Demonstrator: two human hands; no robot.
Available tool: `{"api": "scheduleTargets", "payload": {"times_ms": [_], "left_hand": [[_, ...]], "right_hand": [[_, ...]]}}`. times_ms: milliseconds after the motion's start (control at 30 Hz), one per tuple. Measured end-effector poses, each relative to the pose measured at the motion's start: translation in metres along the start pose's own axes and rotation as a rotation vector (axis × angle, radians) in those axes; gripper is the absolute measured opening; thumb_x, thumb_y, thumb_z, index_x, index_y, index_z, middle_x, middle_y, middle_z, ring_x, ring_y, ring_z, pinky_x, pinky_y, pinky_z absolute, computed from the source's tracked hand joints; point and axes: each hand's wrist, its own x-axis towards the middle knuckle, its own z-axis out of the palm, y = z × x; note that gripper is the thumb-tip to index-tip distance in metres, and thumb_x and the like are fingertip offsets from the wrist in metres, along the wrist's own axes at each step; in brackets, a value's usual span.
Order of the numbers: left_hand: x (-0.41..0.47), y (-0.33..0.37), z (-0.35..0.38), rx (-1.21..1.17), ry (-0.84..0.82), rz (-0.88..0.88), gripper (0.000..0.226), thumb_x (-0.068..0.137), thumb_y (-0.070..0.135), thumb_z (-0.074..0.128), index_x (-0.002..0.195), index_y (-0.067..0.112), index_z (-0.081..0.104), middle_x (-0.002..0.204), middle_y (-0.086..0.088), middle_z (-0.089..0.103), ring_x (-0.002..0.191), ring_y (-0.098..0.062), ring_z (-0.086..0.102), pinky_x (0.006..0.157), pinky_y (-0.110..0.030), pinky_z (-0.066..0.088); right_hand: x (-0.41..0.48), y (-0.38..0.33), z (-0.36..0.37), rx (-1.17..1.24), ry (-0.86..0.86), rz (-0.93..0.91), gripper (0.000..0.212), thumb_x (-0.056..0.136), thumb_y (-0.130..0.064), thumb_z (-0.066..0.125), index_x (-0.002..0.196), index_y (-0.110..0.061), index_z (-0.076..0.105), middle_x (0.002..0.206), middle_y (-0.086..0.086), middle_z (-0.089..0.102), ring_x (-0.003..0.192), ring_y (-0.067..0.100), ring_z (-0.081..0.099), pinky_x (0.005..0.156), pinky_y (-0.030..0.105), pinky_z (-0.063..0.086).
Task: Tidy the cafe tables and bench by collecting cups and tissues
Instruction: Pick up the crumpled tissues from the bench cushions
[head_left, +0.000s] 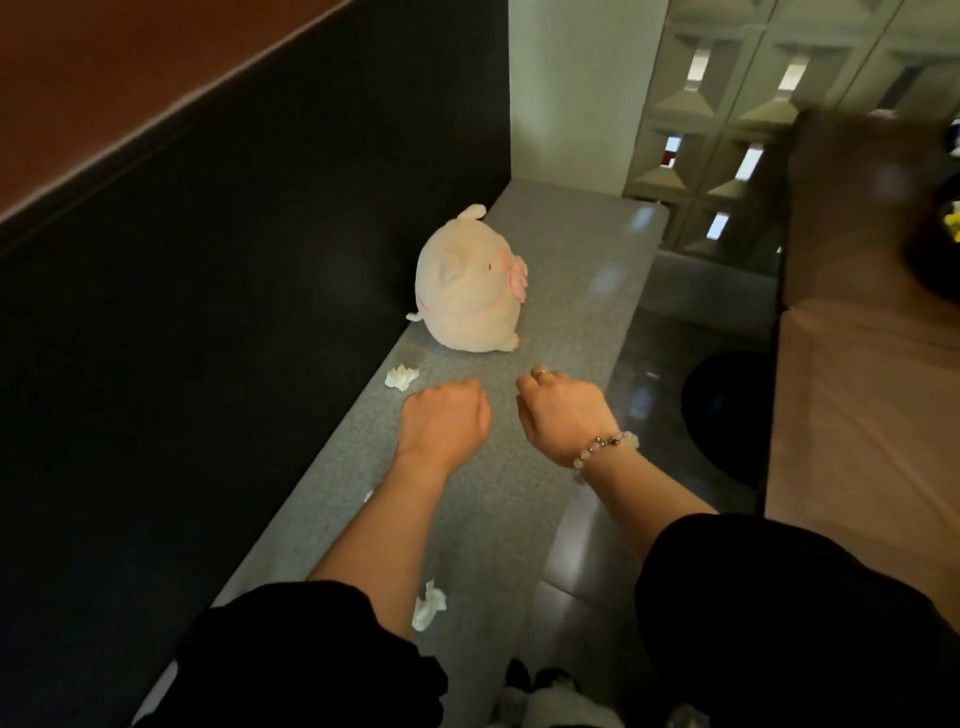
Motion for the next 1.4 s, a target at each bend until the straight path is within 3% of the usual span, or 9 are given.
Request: {"api": "scheduleTargets", "payload": {"times_ms": [300,667,900,1200,1400], "left_hand": [[-0.053,0.015,0.007,-0.003,-0.035,-0.148,0.031,0.099,0.026,0.034,0.094,0.009,0.059,0.092,-0.009,0.067,0.083,-0.028,0.065,0.07,-0.034,0.046],[-0.13,0.028,0.019,0.014,-0.078,-0.231,0.032,0.1,0.027,0.032,0.1,0.009,0.059,0.096,-0.009,0.067,0.085,-0.027,0.065,0.069,-0.032,0.046],[-0.174,0.011,0.013,0.017,-0.056,-0.293,0.033,0.1,0.027,0.031,0.102,0.01,0.059,0.096,-0.008,0.066,0.085,-0.025,0.064,0.068,-0.031,0.045],[-0.235,-0.006,0.008,0.032,-0.054,-0.284,0.033,0.1,0.024,0.031,0.104,0.008,0.059,0.093,-0.009,0.067,0.082,-0.025,0.065,0.062,-0.03,0.039],[-0.256,0.0,0.01,-0.01,-0.066,-0.248,0.032,0.101,0.024,0.031,0.101,0.007,0.058,0.095,-0.01,0.067,0.085,-0.026,0.066,0.068,-0.031,0.046]], "right_hand": [[-0.05,-0.009,0.017,0.016,-0.05,-0.093,0.025,0.098,-0.023,0.035,0.109,-0.007,0.052,0.109,0.01,0.056,0.097,0.027,0.057,0.062,0.032,0.037],[-0.099,-0.039,0.038,0.0,-0.132,-0.207,0.03,0.099,-0.022,0.034,0.118,-0.006,0.05,0.116,0.01,0.055,0.104,0.028,0.056,0.068,0.033,0.043],[-0.116,-0.077,0.037,-0.031,-0.107,-0.286,0.029,0.098,-0.023,0.035,0.118,-0.008,0.05,0.116,0.009,0.055,0.103,0.028,0.057,0.065,0.031,0.037],[-0.166,-0.131,0.036,-0.06,-0.087,-0.303,0.029,0.098,-0.022,0.035,0.116,-0.006,0.052,0.112,0.01,0.057,0.098,0.028,0.058,0.063,0.03,0.035],[-0.193,-0.137,0.04,-0.086,-0.117,-0.277,0.028,0.098,-0.023,0.035,0.114,-0.008,0.052,0.11,0.008,0.057,0.096,0.026,0.058,0.062,0.029,0.035]]}}
